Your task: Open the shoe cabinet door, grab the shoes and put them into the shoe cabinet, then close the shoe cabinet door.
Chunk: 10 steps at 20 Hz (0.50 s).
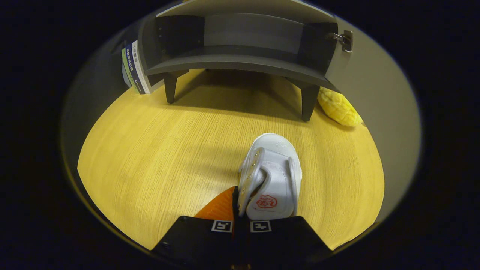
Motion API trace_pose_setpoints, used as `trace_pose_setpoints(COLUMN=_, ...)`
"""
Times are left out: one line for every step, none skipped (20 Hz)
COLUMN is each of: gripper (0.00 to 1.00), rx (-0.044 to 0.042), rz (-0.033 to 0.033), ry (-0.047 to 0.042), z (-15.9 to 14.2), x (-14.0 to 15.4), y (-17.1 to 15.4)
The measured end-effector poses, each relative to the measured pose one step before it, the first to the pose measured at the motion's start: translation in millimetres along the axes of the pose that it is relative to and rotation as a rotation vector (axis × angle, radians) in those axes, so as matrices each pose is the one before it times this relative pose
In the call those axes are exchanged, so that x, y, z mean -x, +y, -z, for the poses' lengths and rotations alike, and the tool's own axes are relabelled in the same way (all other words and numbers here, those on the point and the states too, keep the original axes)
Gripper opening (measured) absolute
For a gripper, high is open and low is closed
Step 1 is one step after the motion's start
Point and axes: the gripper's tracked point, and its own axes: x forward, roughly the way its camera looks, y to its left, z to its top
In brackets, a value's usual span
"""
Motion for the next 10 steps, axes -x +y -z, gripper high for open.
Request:
trace_pose_setpoints(gripper=0.03, rx=-0.00743, rz=0.00027, ry=-0.01384, z=-4.38, x=4.56, y=1.35)
trace_pose_setpoints(gripper=0.03, rx=-0.00406, rz=0.00615, ry=-0.01842, z=-5.41, x=6.95, y=0.54)
trace_pose_setpoints(gripper=0.03, rx=0.00279, rz=0.01111, ry=-0.02125, z=-6.09, x=7.94, y=-1.47)
trace_pose_setpoints(gripper=0.03, rx=0.00672, rz=0.00926, ry=-0.02096, z=-6.49, x=9.74, y=-0.26)
trace_pose_setpoints(gripper=0.03, rx=0.00533, rz=0.00194, ry=-0.02415, z=-7.0, x=10.45, y=3.16)
trace_pose_setpoints(gripper=0.03, rx=0.00262, rz=-0.00074, ry=-0.02433, z=-7.04, x=11.84, y=2.82)
trace_pose_setpoints(gripper=0.03, rx=0.00624, rz=0.0004, ry=-0.02503, z=-8.32, x=12.5, y=2.94)
trace_pose_setpoints(gripper=0.03, rx=0.00946, rz=0.00137, ry=-0.0198, z=-7.83, x=12.66, y=3.03)
trace_pose_setpoints(gripper=0.03, rx=0.00906, rz=-0.00178, ry=-0.01869, z=-7.73, x=13.86, y=3.48)
trace_pose_setpoints(gripper=0.03, rx=0.00516, rz=-0.00495, ry=-0.02041, z=-8.64, x=14.01, y=2.23)
